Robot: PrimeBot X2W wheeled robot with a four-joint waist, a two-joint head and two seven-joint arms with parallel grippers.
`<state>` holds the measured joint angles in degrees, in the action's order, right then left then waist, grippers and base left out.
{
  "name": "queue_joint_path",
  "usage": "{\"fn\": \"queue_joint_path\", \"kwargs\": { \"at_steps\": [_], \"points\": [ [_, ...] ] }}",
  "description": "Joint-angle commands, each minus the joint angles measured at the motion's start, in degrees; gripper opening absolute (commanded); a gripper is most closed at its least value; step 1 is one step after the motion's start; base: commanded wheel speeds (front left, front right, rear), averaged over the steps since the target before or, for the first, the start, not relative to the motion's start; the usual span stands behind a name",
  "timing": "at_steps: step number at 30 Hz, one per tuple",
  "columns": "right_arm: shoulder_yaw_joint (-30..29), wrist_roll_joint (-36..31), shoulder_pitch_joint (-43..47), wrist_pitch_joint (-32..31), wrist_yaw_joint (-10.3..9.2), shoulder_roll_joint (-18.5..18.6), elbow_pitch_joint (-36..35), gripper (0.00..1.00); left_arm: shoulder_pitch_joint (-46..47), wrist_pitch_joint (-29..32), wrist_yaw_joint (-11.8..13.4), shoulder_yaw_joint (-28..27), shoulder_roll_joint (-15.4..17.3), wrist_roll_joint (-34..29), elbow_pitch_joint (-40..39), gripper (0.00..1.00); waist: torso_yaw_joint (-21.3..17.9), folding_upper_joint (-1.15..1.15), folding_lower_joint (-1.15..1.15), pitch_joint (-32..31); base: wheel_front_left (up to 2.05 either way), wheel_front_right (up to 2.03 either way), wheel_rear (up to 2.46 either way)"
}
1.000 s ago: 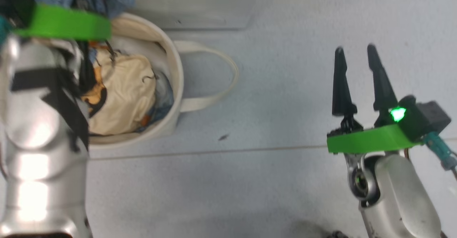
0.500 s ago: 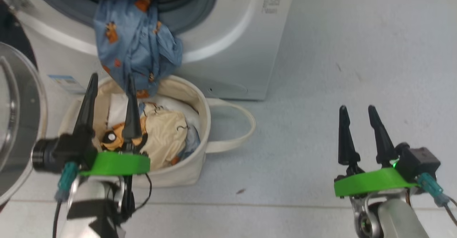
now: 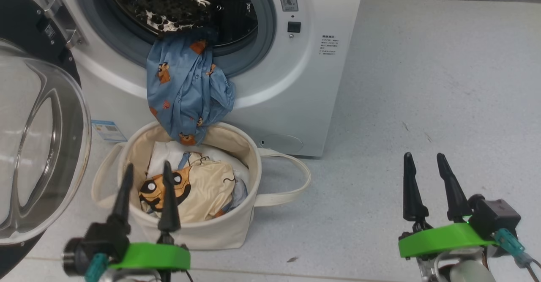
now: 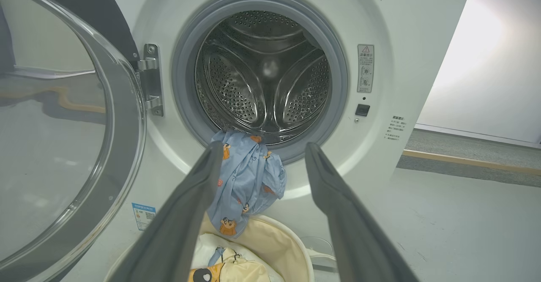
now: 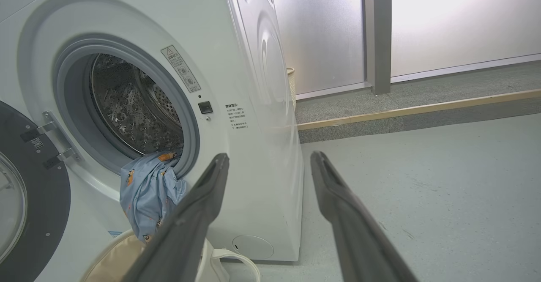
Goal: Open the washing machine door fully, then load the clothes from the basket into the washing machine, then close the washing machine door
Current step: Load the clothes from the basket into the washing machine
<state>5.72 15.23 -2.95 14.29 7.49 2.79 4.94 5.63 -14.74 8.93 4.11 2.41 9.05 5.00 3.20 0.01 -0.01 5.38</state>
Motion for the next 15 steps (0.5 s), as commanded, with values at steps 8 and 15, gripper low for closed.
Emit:
{"fn": "queue_joint_path", "kwargs": {
  "at_steps": [8, 15],
  "points": [
    [1.24, 0.54, 0.70, 0.71, 0.00, 0.09, -2.81, 1.00, 0.67, -0.26, 0.68, 1.93, 0.47, 1.47, 2.21, 1.00, 0.30, -0.01, 0.01, -0.22, 0.00, 0.00, 0.00],
    [1.33, 0.43, 0.25, 0.71, 0.00, 0.09, -2.90, 1.00, 1.61, -0.26, 0.94, 2.46, 0.47, 1.55, 2.90, 1.00, 0.18, -0.01, 0.01, 1.10, 0.00, 0.00, 0.00]
  ]
}}
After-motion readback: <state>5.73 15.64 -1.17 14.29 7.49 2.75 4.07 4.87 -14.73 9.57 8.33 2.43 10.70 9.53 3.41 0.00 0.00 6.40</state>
